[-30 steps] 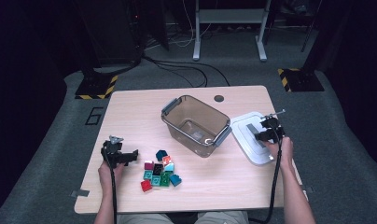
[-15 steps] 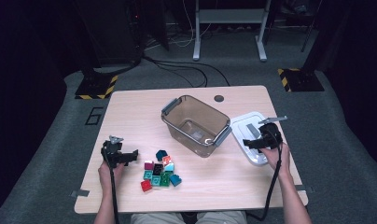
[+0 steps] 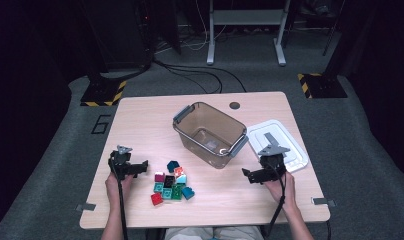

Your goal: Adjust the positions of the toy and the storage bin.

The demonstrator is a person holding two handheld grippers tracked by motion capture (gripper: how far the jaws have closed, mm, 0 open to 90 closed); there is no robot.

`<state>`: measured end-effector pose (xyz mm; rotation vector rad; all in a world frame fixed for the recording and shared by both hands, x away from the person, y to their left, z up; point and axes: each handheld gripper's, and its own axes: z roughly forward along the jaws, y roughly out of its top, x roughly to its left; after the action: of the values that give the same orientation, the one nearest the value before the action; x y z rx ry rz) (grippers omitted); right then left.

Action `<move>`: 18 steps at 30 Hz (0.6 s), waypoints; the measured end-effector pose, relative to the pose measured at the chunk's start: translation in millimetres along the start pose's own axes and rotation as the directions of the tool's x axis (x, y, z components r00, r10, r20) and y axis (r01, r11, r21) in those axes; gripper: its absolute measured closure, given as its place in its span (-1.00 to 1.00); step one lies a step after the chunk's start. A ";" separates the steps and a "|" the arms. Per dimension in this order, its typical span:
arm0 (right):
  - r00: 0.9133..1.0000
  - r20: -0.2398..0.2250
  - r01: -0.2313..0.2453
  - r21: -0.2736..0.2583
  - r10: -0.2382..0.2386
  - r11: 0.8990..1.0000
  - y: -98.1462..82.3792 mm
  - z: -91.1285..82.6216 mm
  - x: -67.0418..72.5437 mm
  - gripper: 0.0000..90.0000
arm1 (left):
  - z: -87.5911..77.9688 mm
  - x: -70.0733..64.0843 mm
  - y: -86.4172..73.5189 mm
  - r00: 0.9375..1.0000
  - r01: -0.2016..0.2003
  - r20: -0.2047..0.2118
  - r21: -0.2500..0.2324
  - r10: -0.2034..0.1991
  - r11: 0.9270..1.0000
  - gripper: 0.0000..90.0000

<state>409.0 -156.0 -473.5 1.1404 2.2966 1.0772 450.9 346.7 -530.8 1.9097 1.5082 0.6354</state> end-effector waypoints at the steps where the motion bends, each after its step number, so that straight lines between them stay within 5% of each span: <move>1: 1.000 -0.006 0.013 0.002 -0.013 1.000 -1.5 2.5 5.8 -1.00 | 0.0 -0.1 0.0 1.000 0.000 0.000 -0.001 0.000 1.000 -0.99; 3: 0.999 -0.014 0.040 0.019 -0.039 0.999 -8.3 12.8 20.8 -1.00 | 0.0 -0.1 0.0 1.000 0.000 -0.001 -0.001 0.000 1.000 -0.99; 10: 0.998 0.014 0.061 0.111 -0.063 0.992 -23.3 41.7 39.3 -1.00 | -0.5 0.2 0.0 1.000 -0.006 0.002 0.004 0.006 1.000 -0.99; 18: 0.999 -0.012 0.037 0.090 -0.036 0.995 -30.1 50.9 39.2 -1.00 | -0.2 0.0 -0.4 1.000 -0.004 -0.004 -0.004 0.004 1.000 -0.99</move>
<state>400.0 -112.4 -528.7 1.1244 2.3867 0.9775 450.4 346.7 -530.9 1.9095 1.5049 0.6438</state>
